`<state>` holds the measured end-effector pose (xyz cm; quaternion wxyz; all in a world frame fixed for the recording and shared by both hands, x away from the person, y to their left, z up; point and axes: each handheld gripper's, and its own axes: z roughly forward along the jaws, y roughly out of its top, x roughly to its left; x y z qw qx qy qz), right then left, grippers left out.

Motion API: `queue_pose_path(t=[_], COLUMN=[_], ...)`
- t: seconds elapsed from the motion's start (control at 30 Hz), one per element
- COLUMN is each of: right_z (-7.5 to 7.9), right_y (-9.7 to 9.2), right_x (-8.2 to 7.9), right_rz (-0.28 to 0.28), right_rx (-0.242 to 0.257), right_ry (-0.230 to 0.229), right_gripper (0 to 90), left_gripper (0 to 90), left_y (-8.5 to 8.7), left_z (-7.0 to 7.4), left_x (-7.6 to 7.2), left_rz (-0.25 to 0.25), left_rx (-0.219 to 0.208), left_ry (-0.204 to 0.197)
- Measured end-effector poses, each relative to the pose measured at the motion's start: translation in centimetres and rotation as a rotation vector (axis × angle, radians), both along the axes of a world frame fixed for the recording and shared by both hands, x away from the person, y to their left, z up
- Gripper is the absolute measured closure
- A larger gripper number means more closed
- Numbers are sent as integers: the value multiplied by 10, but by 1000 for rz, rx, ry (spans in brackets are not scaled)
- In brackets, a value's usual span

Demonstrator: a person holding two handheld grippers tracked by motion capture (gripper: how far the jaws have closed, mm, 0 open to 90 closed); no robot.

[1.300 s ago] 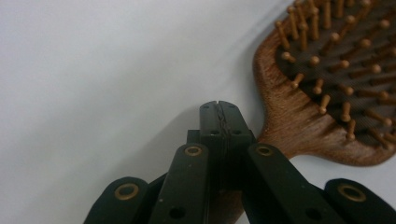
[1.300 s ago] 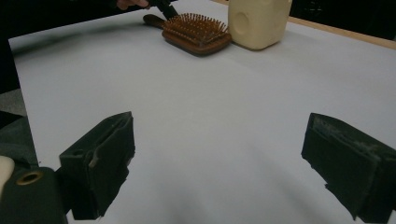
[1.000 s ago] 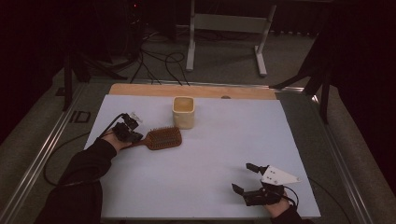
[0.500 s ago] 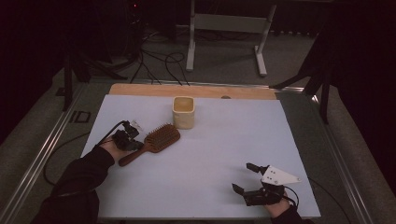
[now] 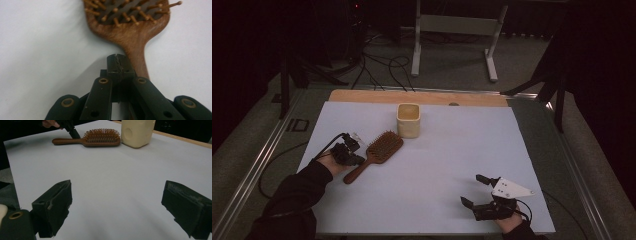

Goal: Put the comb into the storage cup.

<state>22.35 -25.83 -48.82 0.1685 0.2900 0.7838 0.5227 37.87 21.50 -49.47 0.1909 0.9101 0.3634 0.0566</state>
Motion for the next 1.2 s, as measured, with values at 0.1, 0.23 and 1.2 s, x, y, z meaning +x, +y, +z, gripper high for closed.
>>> queue_pose_path(t=[0.1,0.23,1.2], right_z=[0,0,-1], right_y=[0,0,0], right_x=[0,0,1], right_rz=[0,1,1], right_rx=[0,-1,-1], right_ry=[0,1,8], right_gripper=[95,95,95], left_gripper=[900,900,238], left_y=[3,4,-28], left_z=[4,10,33], left_x=[-1,-2,5], left_rz=[27,48,67], left_rx=[2,-4,-9], left_ry=[6,16,199])
